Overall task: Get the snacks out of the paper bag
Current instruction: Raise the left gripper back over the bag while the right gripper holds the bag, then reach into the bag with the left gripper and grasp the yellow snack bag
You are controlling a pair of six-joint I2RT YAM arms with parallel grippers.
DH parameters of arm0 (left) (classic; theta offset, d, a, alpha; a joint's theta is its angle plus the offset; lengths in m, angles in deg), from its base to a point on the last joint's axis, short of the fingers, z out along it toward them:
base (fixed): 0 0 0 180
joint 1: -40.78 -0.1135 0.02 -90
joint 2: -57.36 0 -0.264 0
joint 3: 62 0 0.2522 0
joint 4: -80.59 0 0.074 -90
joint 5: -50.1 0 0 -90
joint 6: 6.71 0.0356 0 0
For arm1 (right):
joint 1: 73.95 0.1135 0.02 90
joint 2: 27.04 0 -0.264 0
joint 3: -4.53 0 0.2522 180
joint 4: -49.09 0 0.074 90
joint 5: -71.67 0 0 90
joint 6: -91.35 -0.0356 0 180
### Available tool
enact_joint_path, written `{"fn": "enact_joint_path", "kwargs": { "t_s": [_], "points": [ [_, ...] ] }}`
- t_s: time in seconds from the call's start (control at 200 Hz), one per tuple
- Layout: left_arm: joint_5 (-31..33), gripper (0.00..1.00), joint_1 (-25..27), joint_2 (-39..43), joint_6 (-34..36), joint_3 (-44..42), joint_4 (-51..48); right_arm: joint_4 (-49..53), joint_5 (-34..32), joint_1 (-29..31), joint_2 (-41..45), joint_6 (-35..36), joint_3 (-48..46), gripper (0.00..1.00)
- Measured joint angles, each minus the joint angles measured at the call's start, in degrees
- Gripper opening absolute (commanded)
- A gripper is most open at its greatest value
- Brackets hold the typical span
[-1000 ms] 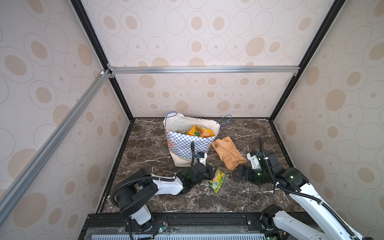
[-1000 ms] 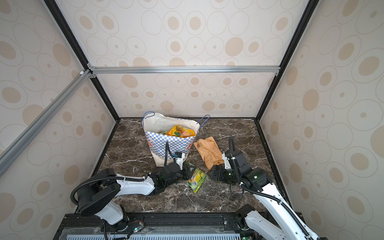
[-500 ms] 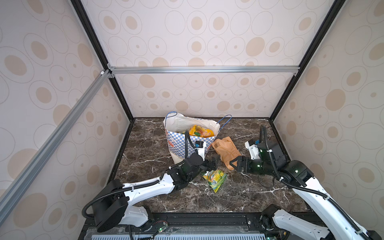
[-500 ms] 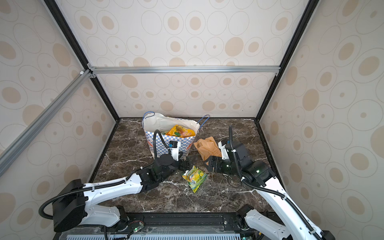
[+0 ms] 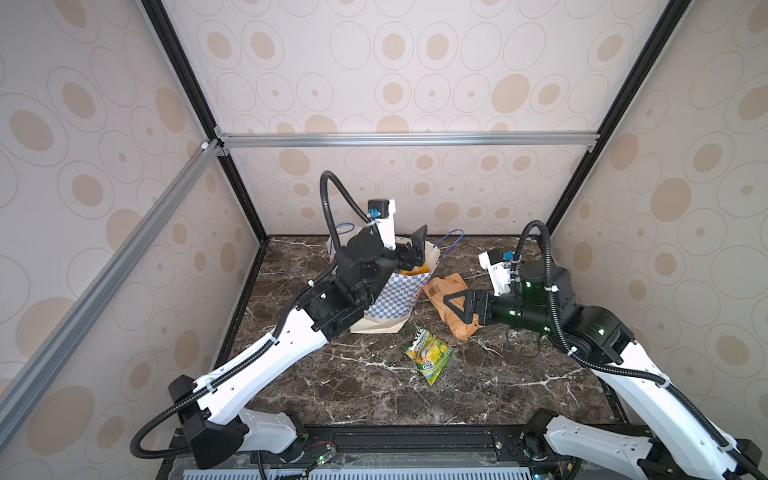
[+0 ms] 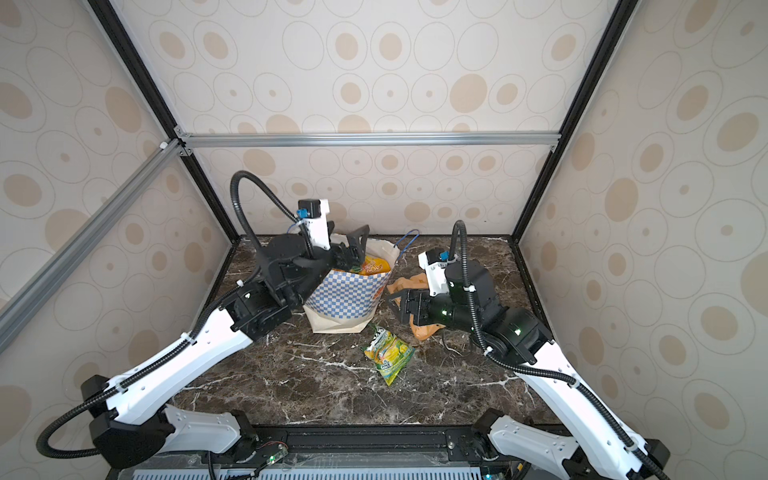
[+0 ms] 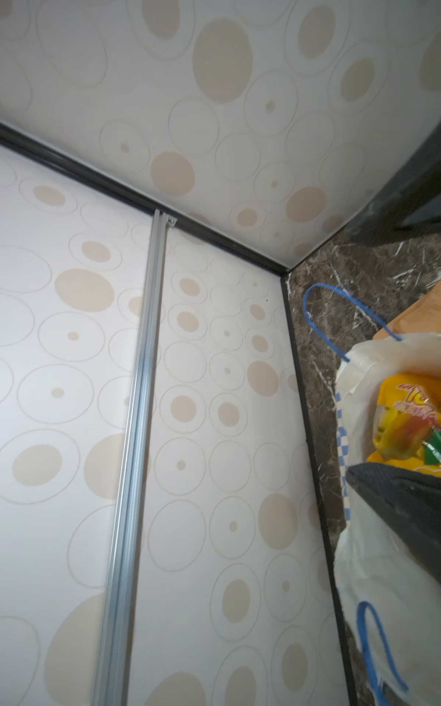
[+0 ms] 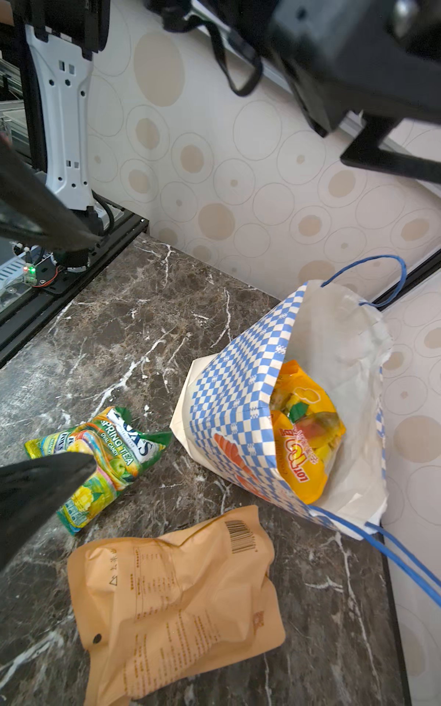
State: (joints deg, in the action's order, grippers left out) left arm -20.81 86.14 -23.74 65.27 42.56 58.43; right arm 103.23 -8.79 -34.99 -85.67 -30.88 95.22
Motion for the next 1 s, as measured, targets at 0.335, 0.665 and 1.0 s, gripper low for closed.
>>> {"fn": "enact_joint_path", "kwargs": {
  "t_s": [0.335, 0.665, 1.0],
  "points": [
    [-5.38, 0.86, -6.58, -28.44, 2.67, 36.39, -28.39, -0.61, -1.49, 0.26, -2.56, 0.61, 1.64, 0.86],
    [-8.94, 0.85, -10.29, -37.4, 2.64, 38.56, -42.4, -0.61, -2.05, 0.31, -2.54, 0.61, 1.49, 0.86],
    [-12.0, 0.85, -12.85, -37.18, 2.67, 27.41, -43.34, -0.92, -1.95, 0.31, -2.54, 0.57, 1.25, 0.86]
  ]
}}
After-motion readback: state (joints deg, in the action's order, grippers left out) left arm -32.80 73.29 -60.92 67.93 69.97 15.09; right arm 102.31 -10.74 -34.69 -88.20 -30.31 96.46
